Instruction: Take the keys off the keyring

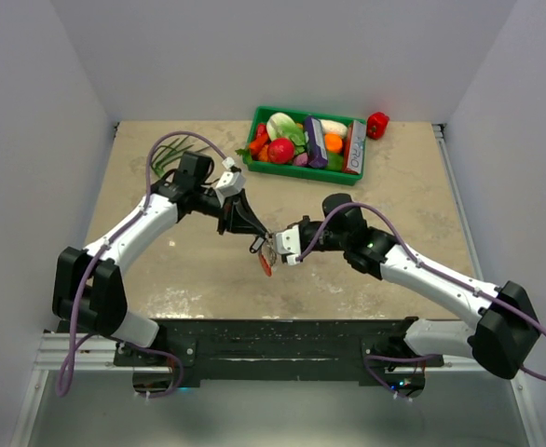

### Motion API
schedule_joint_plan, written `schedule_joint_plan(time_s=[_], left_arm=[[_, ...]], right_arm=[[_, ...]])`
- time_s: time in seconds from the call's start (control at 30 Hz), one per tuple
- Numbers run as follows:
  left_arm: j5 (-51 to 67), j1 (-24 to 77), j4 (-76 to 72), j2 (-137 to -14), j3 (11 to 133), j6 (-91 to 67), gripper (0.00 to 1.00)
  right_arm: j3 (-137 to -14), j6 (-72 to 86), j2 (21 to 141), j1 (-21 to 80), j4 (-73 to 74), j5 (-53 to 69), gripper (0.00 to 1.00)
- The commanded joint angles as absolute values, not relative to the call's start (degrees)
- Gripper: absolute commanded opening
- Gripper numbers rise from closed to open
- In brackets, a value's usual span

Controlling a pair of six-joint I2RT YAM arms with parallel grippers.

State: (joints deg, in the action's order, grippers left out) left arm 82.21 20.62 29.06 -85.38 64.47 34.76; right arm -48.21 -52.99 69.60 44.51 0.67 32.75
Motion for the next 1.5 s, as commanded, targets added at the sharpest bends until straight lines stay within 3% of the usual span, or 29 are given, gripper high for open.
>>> schedule_joint_plan(time_s=[0.0, 0.53, 0.7, 0.87, 0.97, 1.1, 1.47], left_arm=[[97.8, 20.1, 30.9, -82.7, 67.5, 37.5, 0.0], [97.8, 19.5, 32.8, -81.8, 67.2, 39.8, 0.0], [97.8, 19.5, 32.2, -81.9, 66.6, 39.7, 0.0], [97.8, 19.3, 30.9, -82.0, 66.2, 38.8, 0.0], [97.8, 19.2, 30.4, -82.3, 65.9, 38.3, 0.0], [97.8, 19.2, 30.2, -82.8, 65.8, 38.2, 0.0], [97.8, 19.6, 30.0, -84.0, 65.4, 38.1, 0.0]], right_arm=[[-46.8, -51.3, 68.6, 43.9, -1.4, 29.7, 0.0], [-46.0, -48.7, 67.8, 43.2, -6.0, 24.4, 0.0], [-47.6, -50.2, 66.5, 43.0, -0.6, 27.3, 0.0], [-50.0, -53.5, 64.5, 42.9, 5.7, 31.6, 0.22], [-50.7, -53.7, 64.1, 43.0, 6.7, 32.0, 0.28], [-51.3, -51.6, 64.5, 43.0, 5.5, 32.9, 0.33], [-54.2, -49.0, 69.3, 44.0, 4.1, 33.7, 0.36]])
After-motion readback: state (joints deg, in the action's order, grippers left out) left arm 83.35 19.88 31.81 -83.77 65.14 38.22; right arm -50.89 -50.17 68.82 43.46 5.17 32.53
